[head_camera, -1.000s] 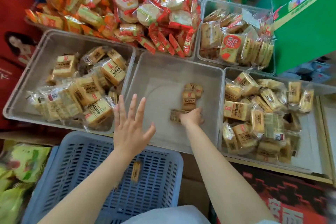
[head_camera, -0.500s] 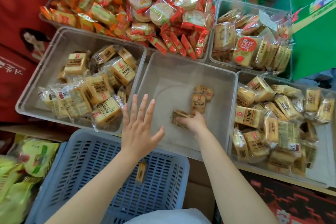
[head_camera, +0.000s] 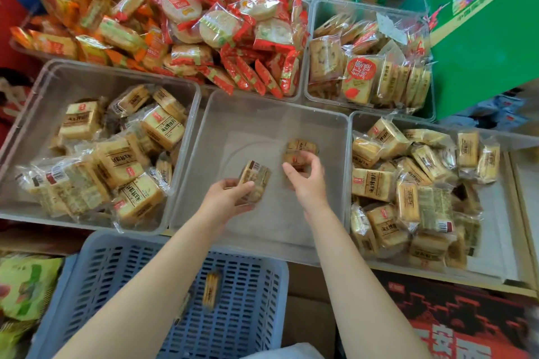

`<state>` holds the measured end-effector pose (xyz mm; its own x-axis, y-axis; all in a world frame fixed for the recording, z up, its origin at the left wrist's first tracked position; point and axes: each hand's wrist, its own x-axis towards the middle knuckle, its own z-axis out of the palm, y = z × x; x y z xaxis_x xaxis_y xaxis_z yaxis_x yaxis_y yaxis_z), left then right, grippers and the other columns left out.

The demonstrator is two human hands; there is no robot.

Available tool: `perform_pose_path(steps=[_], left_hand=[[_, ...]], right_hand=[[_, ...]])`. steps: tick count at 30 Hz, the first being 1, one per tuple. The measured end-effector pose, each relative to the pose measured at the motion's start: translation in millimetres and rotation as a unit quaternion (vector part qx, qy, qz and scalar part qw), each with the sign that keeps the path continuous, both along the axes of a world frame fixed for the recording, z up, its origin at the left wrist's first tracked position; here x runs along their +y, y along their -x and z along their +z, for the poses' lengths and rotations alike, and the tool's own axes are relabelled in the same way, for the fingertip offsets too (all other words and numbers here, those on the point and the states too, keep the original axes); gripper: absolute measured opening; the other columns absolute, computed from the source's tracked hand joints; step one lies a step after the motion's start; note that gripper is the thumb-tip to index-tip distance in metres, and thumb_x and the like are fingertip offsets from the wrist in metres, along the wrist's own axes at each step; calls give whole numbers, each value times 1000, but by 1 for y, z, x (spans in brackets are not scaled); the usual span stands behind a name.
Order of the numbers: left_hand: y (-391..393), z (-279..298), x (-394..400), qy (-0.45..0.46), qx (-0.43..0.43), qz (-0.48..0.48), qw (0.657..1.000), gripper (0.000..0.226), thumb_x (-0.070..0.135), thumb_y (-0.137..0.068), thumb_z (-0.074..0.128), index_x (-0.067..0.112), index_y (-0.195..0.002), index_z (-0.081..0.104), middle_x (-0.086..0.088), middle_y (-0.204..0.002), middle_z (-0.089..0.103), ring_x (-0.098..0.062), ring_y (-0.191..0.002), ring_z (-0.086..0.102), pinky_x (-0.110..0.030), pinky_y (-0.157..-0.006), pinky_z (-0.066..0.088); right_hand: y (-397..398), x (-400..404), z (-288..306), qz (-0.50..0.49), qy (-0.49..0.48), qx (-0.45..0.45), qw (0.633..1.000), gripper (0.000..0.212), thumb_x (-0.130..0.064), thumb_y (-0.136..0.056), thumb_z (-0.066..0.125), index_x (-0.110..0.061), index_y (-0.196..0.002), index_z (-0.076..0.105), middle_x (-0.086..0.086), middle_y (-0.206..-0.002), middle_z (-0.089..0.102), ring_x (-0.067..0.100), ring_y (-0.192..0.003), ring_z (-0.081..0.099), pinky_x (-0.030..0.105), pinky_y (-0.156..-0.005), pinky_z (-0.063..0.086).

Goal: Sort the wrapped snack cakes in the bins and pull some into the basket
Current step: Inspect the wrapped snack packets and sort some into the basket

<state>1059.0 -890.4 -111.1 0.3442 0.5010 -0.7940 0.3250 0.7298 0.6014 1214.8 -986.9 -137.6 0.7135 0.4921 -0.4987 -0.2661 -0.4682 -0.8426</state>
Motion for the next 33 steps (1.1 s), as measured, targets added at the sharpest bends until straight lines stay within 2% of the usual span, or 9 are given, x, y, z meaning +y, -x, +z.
perform_pose_path(steps=[2,5,8,13,17,21,24,28,33], left_hand=[[-5,-8,4,35,2,29,999,45,7,-94,72,-7,-131,49,-27,-120,66,-32,-100,71,-34,-71,63],[-11,-16,10,47,21,34,998,49,3,-94,70,-5,-136,46,-24,-123,65,-29,-100,68,-37,-80,59],[-14,-24,16,69,35,46,996,42,6,-95,69,4,-133,51,-16,-114,69,-26,-100,66,-38,-82,55],[-12,-35,23,95,35,46,994,39,2,-97,63,5,-135,55,-16,-116,69,-27,-102,65,-35,-75,54],[-8,-28,25,84,25,55,995,39,5,-97,64,6,-135,55,-18,-121,69,-28,-107,67,-36,-78,56],[4,0,24,53,-8,26,998,40,4,-94,67,4,-133,56,-16,-114,70,-27,-102,69,-40,-83,59],[19,30,17,20,-44,-33,998,40,10,-92,70,10,-130,57,-14,-120,69,-29,-106,70,-39,-85,61],[49,64,0,-45,-84,-70,993,40,29,-92,72,19,-127,58,-7,-119,73,-22,-103,73,-33,-82,59],[95,90,-29,-94,-114,-115,982,61,57,-82,76,18,-127,67,-7,-116,76,-23,-108,72,-38,-92,56]], right_hand=[[-5,5,-15,-29,15,6,999,51,-32,-85,78,-45,-127,51,0,-143,46,20,-125,54,47,-106,50],[-11,15,-27,-107,30,18,994,51,-12,-88,77,-24,-130,51,7,-138,53,18,-118,55,32,-99,48],[-17,25,-39,-147,107,7,983,45,-15,-84,83,-11,-117,52,7,-122,60,21,-98,56,27,-81,43],[-17,27,-56,-116,127,39,984,39,-22,-77,89,-8,-106,68,10,-112,73,25,-102,68,38,-94,54],[-11,23,-36,-85,68,70,992,41,-23,-78,88,-6,-111,72,10,-108,75,14,-78,67,21,-58,42],[-1,12,14,-41,2,86,995,27,-22,-84,83,-7,-103,71,4,-86,71,-1,-46,45,13,-43,33],[13,1,51,21,-51,100,993,28,-29,-87,79,-9,-105,72,2,-88,76,12,-64,59,18,-51,43],[41,-7,86,101,-99,120,983,41,-38,-81,74,-14,-114,71,4,-108,77,25,-107,71,40,-95,56],[89,-20,117,203,-121,172,956,18,-24,-103,55,-19,-115,68,2,-103,75,20,-100,69,39,-91,56]])
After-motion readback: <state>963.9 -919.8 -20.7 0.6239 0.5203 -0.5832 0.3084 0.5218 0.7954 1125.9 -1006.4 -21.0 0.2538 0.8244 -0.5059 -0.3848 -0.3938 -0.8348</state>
